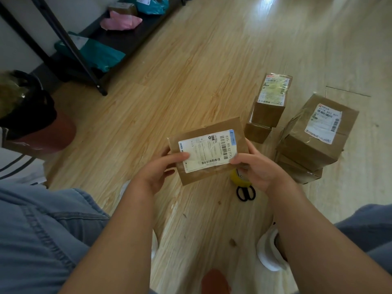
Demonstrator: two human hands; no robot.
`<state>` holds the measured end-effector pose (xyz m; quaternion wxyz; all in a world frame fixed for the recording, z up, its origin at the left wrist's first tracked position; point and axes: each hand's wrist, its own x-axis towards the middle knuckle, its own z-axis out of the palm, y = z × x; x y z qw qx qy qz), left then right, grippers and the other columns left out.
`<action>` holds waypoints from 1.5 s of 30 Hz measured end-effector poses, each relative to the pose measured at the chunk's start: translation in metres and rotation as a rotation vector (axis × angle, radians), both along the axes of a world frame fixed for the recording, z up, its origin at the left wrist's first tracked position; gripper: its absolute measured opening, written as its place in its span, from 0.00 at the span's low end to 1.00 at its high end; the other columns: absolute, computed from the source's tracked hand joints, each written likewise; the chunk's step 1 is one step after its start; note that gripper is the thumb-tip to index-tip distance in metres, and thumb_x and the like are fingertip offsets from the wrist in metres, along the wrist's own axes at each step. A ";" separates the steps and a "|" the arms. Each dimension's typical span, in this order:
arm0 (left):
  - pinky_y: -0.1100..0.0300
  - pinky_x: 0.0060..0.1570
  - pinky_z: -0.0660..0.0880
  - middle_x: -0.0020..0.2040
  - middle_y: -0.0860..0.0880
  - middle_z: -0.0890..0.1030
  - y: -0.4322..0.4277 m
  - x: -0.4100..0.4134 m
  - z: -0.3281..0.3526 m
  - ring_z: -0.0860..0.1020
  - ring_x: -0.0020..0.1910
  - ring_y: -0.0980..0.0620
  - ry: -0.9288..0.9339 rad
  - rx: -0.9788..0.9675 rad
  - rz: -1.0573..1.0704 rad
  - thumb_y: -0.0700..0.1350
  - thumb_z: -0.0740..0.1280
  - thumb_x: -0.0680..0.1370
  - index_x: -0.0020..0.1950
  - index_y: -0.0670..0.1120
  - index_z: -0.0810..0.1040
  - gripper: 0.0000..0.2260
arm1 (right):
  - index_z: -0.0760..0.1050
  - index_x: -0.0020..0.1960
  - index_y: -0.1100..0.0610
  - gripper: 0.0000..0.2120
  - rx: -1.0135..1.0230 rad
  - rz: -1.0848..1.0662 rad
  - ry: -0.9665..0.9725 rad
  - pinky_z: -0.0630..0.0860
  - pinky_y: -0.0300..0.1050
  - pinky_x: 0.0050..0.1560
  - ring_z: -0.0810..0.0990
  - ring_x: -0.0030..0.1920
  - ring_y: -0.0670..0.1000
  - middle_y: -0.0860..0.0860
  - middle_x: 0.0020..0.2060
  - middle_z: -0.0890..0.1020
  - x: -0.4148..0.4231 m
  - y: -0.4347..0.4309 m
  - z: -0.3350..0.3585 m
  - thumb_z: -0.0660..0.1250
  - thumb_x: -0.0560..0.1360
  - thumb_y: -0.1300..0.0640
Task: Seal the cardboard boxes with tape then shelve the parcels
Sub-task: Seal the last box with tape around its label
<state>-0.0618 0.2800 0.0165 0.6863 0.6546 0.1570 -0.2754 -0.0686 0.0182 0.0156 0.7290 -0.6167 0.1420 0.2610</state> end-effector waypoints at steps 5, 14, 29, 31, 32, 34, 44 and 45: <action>0.51 0.64 0.71 0.54 0.51 0.85 -0.006 -0.003 -0.008 0.82 0.57 0.50 -0.032 0.000 0.091 0.45 0.79 0.61 0.65 0.51 0.76 0.33 | 0.55 0.79 0.41 0.63 -0.259 -0.156 0.158 0.68 0.63 0.71 0.75 0.69 0.57 0.52 0.70 0.76 0.001 0.012 -0.018 0.86 0.53 0.47; 0.60 0.52 0.77 0.52 0.51 0.86 -0.020 -0.014 -0.020 0.83 0.54 0.51 0.065 -0.026 0.179 0.42 0.75 0.73 0.64 0.48 0.77 0.20 | 0.74 0.69 0.57 0.29 -0.187 -0.157 0.244 0.78 0.48 0.59 0.82 0.56 0.52 0.50 0.57 0.84 -0.010 0.032 -0.025 0.77 0.72 0.50; 0.47 0.55 0.80 0.56 0.37 0.81 -0.040 -0.017 -0.014 0.83 0.53 0.39 0.342 -0.138 0.183 0.56 0.72 0.74 0.61 0.43 0.76 0.23 | 0.63 0.76 0.48 0.38 -0.070 -0.131 0.121 0.81 0.47 0.55 0.84 0.56 0.51 0.48 0.59 0.83 -0.003 0.040 -0.016 0.77 0.70 0.47; 0.47 0.58 0.79 0.61 0.40 0.79 -0.043 -0.015 -0.012 0.81 0.57 0.39 0.318 -0.039 0.167 0.57 0.73 0.73 0.64 0.44 0.75 0.25 | 0.60 0.77 0.48 0.41 -0.109 -0.187 0.108 0.82 0.47 0.54 0.83 0.55 0.50 0.48 0.59 0.82 -0.003 0.040 -0.015 0.76 0.70 0.48; 0.47 0.61 0.76 0.66 0.41 0.75 -0.042 -0.013 -0.013 0.78 0.61 0.40 0.261 0.064 0.173 0.56 0.75 0.72 0.70 0.45 0.71 0.31 | 0.58 0.79 0.47 0.43 -0.143 -0.202 0.101 0.80 0.46 0.54 0.83 0.56 0.49 0.47 0.60 0.81 -0.003 0.040 -0.015 0.76 0.70 0.47; 0.48 0.67 0.69 0.75 0.46 0.66 -0.038 -0.008 -0.014 0.70 0.70 0.44 0.073 0.295 0.143 0.52 0.77 0.70 0.80 0.53 0.57 0.44 | 0.53 0.80 0.46 0.46 -0.205 -0.193 0.090 0.77 0.44 0.54 0.80 0.56 0.47 0.46 0.62 0.78 -0.006 0.039 -0.012 0.76 0.71 0.47; 0.60 0.35 0.74 0.45 0.48 0.81 -0.030 -0.005 -0.018 0.80 0.38 0.53 0.101 0.102 0.165 0.37 0.61 0.78 0.65 0.52 0.73 0.18 | 0.70 0.74 0.52 0.28 -0.173 -0.048 -0.025 0.78 0.37 0.51 0.84 0.54 0.45 0.45 0.58 0.83 -0.005 0.029 -0.002 0.73 0.76 0.56; 0.59 0.36 0.74 0.43 0.48 0.81 -0.031 -0.006 -0.022 0.79 0.37 0.53 0.116 0.100 0.168 0.37 0.61 0.78 0.65 0.51 0.74 0.17 | 0.74 0.71 0.52 0.23 -0.164 -0.043 -0.038 0.79 0.37 0.50 0.84 0.52 0.44 0.44 0.56 0.85 -0.006 0.028 -0.003 0.72 0.77 0.58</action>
